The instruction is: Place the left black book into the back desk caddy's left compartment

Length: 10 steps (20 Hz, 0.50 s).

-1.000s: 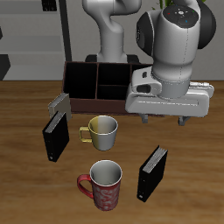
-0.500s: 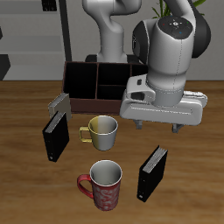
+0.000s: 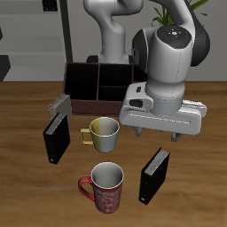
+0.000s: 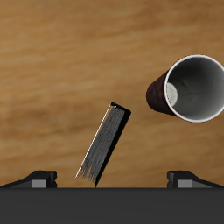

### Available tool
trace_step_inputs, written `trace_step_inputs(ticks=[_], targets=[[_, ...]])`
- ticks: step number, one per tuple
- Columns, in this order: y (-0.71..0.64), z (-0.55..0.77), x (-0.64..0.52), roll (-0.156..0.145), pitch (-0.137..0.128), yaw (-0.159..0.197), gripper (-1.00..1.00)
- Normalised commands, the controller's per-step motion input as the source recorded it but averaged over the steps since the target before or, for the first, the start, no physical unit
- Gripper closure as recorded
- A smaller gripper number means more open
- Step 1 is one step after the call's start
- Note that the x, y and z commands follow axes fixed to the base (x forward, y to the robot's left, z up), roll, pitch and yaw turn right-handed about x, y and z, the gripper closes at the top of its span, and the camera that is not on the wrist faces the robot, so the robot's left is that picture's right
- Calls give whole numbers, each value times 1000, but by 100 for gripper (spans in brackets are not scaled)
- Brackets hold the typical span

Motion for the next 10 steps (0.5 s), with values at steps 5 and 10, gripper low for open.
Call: trace_step_inputs(ticks=[5,10], targets=[[78,-36,36,0,8,-39,-100],[11,-26,46,-8,3,-49,-100]])
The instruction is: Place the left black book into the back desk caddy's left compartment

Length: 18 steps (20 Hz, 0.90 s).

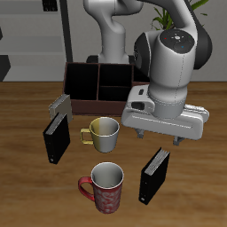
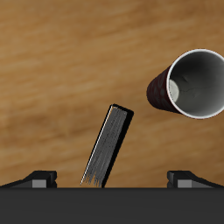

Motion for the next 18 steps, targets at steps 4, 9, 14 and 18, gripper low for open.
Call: trace_step_inputs(ticks=[4,9,14,18], targets=[[49,-106,88,0,18,-36,-100],[3,-66,83,-12,17,-17,-100],[-4,-176,173,5,41,-16,-100],[-38,-142,91,-12,20,-13,-100]])
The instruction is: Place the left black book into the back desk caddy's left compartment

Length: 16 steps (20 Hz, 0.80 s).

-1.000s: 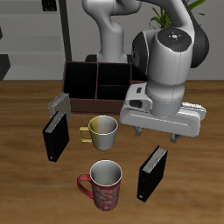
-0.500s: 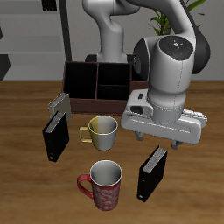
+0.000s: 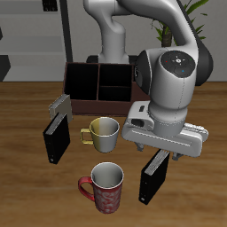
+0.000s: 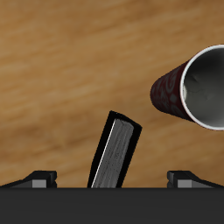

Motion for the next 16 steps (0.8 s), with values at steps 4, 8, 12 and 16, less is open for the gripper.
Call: trace_step_inputs(ticks=[4,8,12,16], targets=[[48,-179,41,-3,20,4,-100],[-16,-232,45,6,24,1,-100],[-83,-192,-9,-8,14,-8,-100],[-65,-75,-70,-16,-26,-9,-100]])
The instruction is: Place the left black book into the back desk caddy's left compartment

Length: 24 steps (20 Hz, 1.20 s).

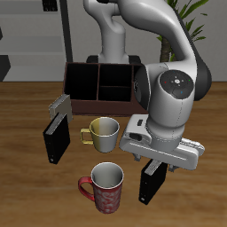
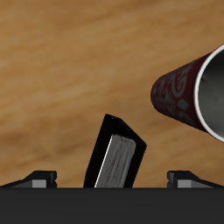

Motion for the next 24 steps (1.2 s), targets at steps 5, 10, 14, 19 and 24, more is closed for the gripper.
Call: trace_step_inputs(ticks=[5,10,14,19,24], targets=[[-61,-140,-145,-8,-48,-18,-100],[-46,-147,-31,-14,-15,-11,-100],[22,-190,-3,11,8,0,-100],[117,-231,-3,38,24,-6,-100],[2,-163,29,6,5,14,100]])
